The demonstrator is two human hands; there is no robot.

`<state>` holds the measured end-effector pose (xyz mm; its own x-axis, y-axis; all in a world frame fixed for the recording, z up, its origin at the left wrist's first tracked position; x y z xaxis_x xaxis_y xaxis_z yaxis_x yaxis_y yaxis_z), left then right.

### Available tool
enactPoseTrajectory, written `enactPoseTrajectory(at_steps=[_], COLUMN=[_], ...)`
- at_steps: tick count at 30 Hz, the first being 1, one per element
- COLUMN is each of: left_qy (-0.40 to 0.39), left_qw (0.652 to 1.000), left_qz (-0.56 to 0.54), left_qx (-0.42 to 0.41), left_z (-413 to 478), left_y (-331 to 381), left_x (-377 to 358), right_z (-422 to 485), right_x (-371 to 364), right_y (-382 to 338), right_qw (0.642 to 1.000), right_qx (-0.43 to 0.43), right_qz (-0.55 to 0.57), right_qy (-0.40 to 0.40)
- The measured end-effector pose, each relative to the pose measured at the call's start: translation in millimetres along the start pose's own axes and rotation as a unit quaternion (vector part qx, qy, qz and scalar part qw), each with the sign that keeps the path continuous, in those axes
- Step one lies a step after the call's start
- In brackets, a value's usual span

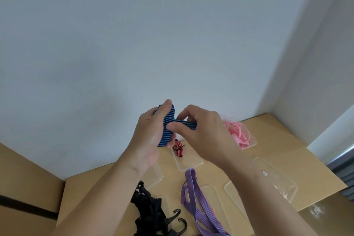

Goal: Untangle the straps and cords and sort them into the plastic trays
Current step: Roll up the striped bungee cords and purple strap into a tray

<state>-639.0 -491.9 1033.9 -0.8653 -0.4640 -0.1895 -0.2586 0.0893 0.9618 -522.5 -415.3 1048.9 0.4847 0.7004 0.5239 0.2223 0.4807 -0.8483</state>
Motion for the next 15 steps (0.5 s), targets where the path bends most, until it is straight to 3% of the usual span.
enactPoseTrajectory(at_steps=[3, 8, 12, 15], left_qy=[-0.028, -0.104, -0.07, -0.057], left_qw=[0.994, 0.981, 0.981, 0.98], left_qz=[-0.1, -0.154, -0.173, -0.19], left_qx=[0.029, 0.055, 0.045, 0.019], left_z=[-3.8, -8.2, -9.1, -9.7], left_y=[2.3, -2.5, -4.9, -4.6], left_x=[0.5, -9.4, -7.2, -8.0], right_z=[-2.2, -4.5, -15.3, -33.2], right_x=[6.8, 1.6, -3.5, -15.0], right_y=[1.4, -1.9, 2.1, 1.1], right_qw=[0.999, 0.992, 0.96, 0.922], right_qx=[0.035, 0.112, 0.172, 0.161], right_qz=[0.025, 0.006, -0.054, -0.091], right_qy=[0.013, 0.056, 0.213, 0.34])
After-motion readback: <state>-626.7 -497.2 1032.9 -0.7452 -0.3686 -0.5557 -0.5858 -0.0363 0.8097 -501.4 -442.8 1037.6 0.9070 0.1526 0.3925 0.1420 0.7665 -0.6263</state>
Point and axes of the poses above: each hand's wrist, its own z-axis towards the middle knuckle, its own x-axis out of the back of the hand, y = z × x, the point moved 5 cm from there along z, towards the middle knuckle, and after that the axes turned 14 degrees about -y, right-handed, at the moved point
